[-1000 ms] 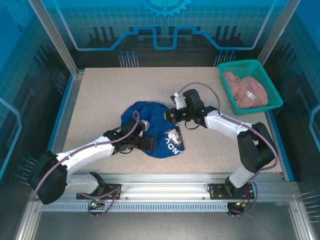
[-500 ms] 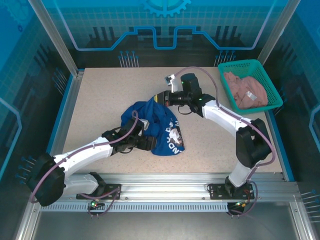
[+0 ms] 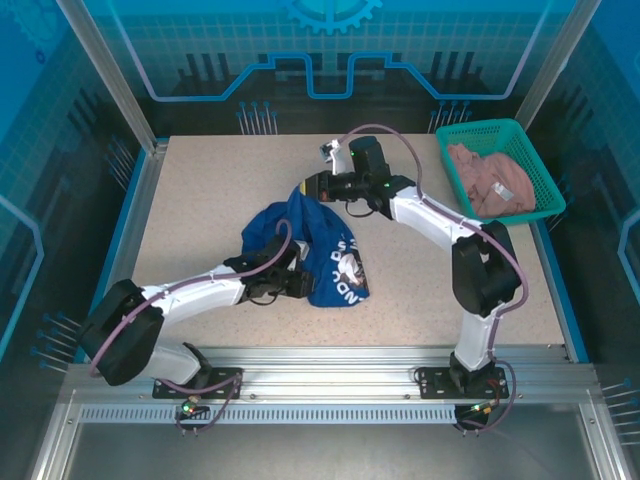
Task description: Fold the inside-out t-shirt
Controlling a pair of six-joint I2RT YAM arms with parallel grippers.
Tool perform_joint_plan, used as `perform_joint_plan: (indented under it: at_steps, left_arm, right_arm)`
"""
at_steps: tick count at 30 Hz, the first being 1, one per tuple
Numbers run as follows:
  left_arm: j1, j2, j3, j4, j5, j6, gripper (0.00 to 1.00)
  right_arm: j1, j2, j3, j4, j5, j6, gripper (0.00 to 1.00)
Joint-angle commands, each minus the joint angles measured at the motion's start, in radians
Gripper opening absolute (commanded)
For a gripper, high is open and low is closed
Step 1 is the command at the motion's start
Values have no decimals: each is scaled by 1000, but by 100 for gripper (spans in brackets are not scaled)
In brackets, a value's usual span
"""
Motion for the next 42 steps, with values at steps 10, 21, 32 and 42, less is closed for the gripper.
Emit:
perform_joint_plan:
  at_steps: [10,21,32,42]
  left_arm:
    - [159,-256,13,373,263,-394,0]
    - [167,-253,142,314,204,-397,0]
    - [167,-255,178,303,192,-397,0]
    - [172,-321,299,238,162,-273,0]
  right_arm:
    - [-118,-434,-313,-442,297,-394,63]
    - [11,-880,-976,19,265,-301,82]
    - [250,-590,-1038,430,563,-219,80]
    - [87,-794,-822,-8,803,-344,0]
